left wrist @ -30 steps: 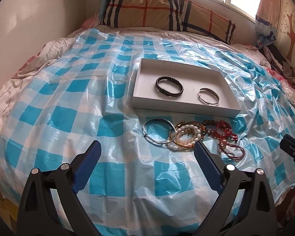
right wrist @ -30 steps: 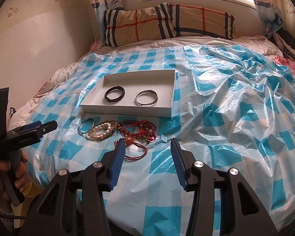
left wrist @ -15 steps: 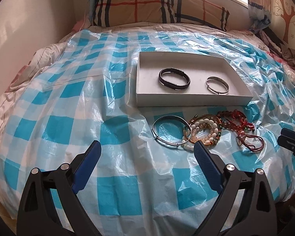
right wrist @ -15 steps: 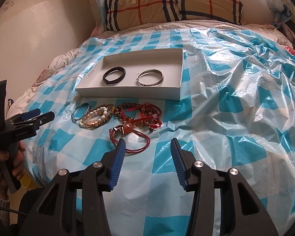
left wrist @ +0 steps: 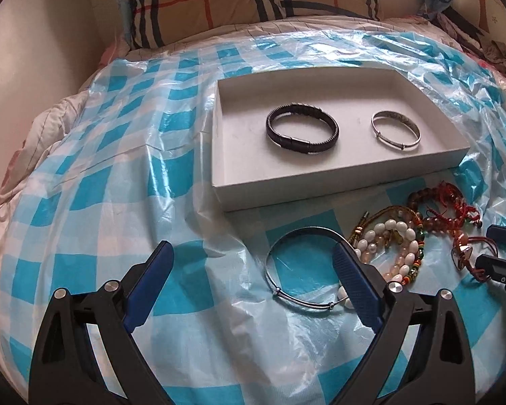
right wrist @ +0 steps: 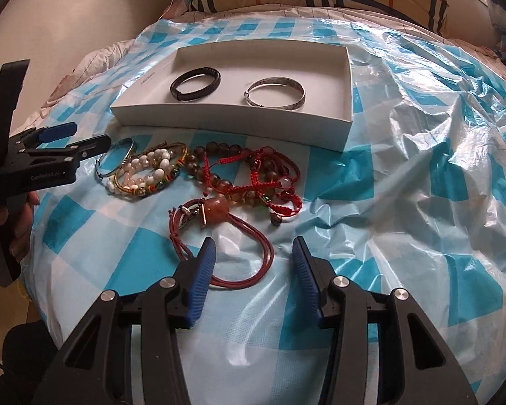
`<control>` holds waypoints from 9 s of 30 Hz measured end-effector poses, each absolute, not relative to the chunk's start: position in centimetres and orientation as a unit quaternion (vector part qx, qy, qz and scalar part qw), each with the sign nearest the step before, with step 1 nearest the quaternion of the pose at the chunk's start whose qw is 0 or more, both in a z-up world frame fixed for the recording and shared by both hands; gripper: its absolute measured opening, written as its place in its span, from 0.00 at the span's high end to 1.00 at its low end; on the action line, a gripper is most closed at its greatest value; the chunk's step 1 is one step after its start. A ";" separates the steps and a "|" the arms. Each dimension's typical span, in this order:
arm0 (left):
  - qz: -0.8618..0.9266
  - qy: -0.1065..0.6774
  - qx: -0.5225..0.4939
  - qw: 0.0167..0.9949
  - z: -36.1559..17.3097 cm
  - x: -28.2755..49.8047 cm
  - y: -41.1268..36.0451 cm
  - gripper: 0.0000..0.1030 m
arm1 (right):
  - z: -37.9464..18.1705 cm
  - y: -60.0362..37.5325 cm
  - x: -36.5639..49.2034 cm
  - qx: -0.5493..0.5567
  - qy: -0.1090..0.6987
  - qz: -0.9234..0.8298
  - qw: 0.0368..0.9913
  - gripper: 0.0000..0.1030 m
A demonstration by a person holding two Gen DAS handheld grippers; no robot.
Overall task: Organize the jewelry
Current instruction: 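Grasp the silver cuff bangle with the left tool while the right tool grasps the red cord bracelet, then carry both bracelets into the white tray and open both tools to release, then withdraw both tools and move toward the beaded bracelets beside the tray, then grasp the red cord bracelet with the left tool while the right tool grasps the red bead bracelet, then lift both red bracelets and carry them toward the white tray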
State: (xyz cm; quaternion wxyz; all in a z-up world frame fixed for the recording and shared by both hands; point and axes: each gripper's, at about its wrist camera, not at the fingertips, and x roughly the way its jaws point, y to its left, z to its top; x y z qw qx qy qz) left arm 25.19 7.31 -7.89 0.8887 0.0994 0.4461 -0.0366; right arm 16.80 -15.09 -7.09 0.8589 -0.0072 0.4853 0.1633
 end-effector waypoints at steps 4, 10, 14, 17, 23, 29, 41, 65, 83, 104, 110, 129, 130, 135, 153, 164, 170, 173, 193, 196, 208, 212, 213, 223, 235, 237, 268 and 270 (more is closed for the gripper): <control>-0.053 0.470 0.096 0.876 -9.4 24.9 7.3 0.62 | -6.7 -15.4 16.0 -0.009 0.480 0.174 0.859 0.94; -0.082 0.479 0.065 0.872 -7.8 22.8 9.5 0.82 | -5.1 -17.1 14.8 0.003 0.470 0.172 0.865 0.95; -0.081 0.472 0.095 0.873 -7.2 22.3 9.1 0.65 | -4.9 -17.5 15.6 0.020 0.471 0.167 0.866 0.80; -0.069 0.436 0.125 0.888 -6.6 22.2 8.3 0.42 | -4.9 -17.0 16.3 0.025 0.466 0.169 0.868 0.42; -0.094 0.423 0.171 0.885 -7.7 24.6 5.8 0.43 | -7.1 -15.1 17.7 0.027 0.491 0.196 0.848 0.43; -0.152 0.478 0.125 0.856 -8.9 24.1 5.9 0.95 | -6.6 -15.7 16.4 0.013 0.483 0.205 0.851 0.96; -0.170 0.481 0.096 0.855 -8.3 21.3 7.3 0.91 | -5.0 -18.5 15.7 0.048 0.477 0.191 0.857 0.42; -0.162 0.448 0.025 0.879 -4.2 18.5 9.0 0.97 | -1.1 -18.0 12.4 0.083 0.421 0.224 0.875 0.96; -0.088 0.366 0.034 0.926 0.9 18.6 5.8 0.96 | 4.8 -16.9 12.8 0.074 0.311 0.209 0.924 0.96; -0.076 0.346 0.027 0.935 1.1 23.3 3.6 0.96 | 4.4 -15.6 18.8 0.071 0.282 0.200 0.936 0.96; -0.070 0.346 0.020 0.935 0.5 25.5 3.3 0.96 | 3.7 -15.2 21.2 0.070 0.281 0.199 0.936 0.96; -0.054 0.393 -0.006 0.918 -3.3 29.8 2.8 0.91 | -0.3 -16.2 24.4 0.083 0.328 0.177 0.924 0.62; -0.055 0.395 -0.006 0.917 -3.3 29.3 2.9 0.89 | -0.3 -16.5 23.8 0.084 0.330 0.175 0.924 0.62; -0.059 0.401 0.003 0.914 -3.6 26.3 3.2 0.62 | 0.0 -17.8 21.0 0.082 0.340 0.166 0.922 0.58; -0.099 0.442 0.042 0.890 -7.2 22.0 4.0 0.50 | -5.1 -17.3 19.5 0.052 0.438 0.181 0.879 0.57; -0.168 0.411 0.089 0.892 -6.1 20.9 0.6 0.41 | -7.4 -17.0 19.5 0.017 0.475 0.185 0.860 0.89; -0.218 0.379 0.161 0.885 -5.4 22.7 -5.3 0.32 | -6.4 -18.3 18.2 0.010 0.463 0.176 0.869 0.91; -0.225 0.386 0.192 0.874 -6.2 23.8 -7.6 0.32 | -6.1 -19.4 17.4 0.014 0.461 0.169 0.871 0.92; -0.210 0.446 0.033 0.870 -5.3 21.8 1.2 0.97 | -7.9 -16.6 20.9 0.001 0.482 0.195 0.854 0.66; -0.189 0.451 0.025 0.872 -5.7 20.9 3.2 0.97 | -7.5 -17.7 20.4 0.017 0.480 0.194 0.856 0.90; -0.172 0.459 0.004 0.872 -7.3 18.8 4.6 0.97 | -4.3 -18.7 15.1 0.041 0.449 0.206 0.869 0.90; -0.164 0.450 0.008 0.878 -6.6 18.4 4.4 0.97 | -3.5 -18.9 14.3 0.086 0.441 0.218 0.866 0.90; -0.163 0.447 0.009 0.880 -6.3 18.3 4.3 0.97 | -3.2 -18.8 14.2 0.093 0.437 0.220 0.867 0.90; -0.152 0.421 0.015 0.894 -4.1 17.0 4.3 0.97 | -0.8 -16.8 11.0 0.085 0.404 0.234 0.880 0.90; -0.146 0.407 0.017 0.901 -3.0 16.5 4.1 0.97 | -0.9 -17.9 10.0 0.123 0.392 0.225 0.884 0.90; -0.144 0.406 0.021 0.902 -2.8 16.5 4.0 0.97 | -0.7 -17.8 10.1 0.125 0.385 0.227 0.886 0.90; -0.102 0.335 0.039 0.936 4.2 13.1 3.8 0.97 | 6.6 -16.6 8.5 0.095 0.286 0.217 0.928 0.90; -0.102 0.329 0.032 0.938 4.7 13.4 4.1 0.97 | 6.8 -16.3 8.7 0.090 0.283 0.216 0.930 0.90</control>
